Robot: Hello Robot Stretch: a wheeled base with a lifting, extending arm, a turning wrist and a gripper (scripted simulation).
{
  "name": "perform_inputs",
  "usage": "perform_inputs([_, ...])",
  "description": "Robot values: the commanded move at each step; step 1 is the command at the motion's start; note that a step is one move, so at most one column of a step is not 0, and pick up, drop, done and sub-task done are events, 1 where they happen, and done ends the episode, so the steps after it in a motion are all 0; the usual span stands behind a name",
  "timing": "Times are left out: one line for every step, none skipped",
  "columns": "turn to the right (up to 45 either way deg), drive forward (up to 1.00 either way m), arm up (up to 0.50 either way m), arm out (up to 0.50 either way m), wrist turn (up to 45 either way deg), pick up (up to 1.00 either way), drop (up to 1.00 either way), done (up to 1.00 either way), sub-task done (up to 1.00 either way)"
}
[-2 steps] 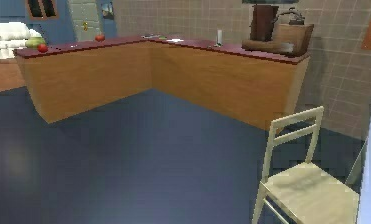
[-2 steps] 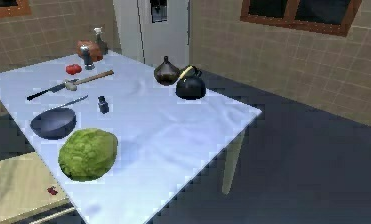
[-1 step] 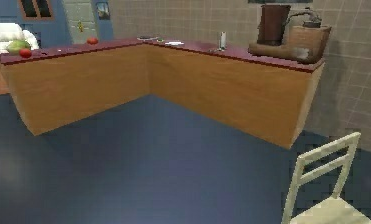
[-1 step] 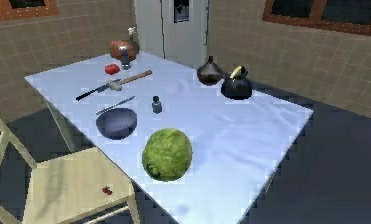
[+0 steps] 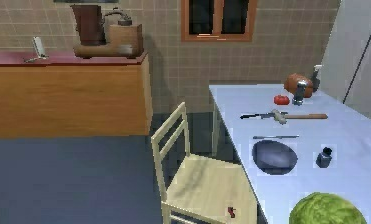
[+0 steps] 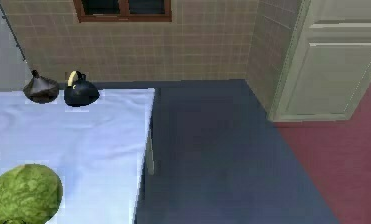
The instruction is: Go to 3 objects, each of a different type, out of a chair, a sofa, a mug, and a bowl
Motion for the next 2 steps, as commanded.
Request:
perform_inputs([9.0,0.00,0.00,0.00,0.0,0.00,0.00,0.00,0.00])
perform_inputs([0.0,0.00,0.00,0.00,0.0,0.00,0.00,0.00,1.00])
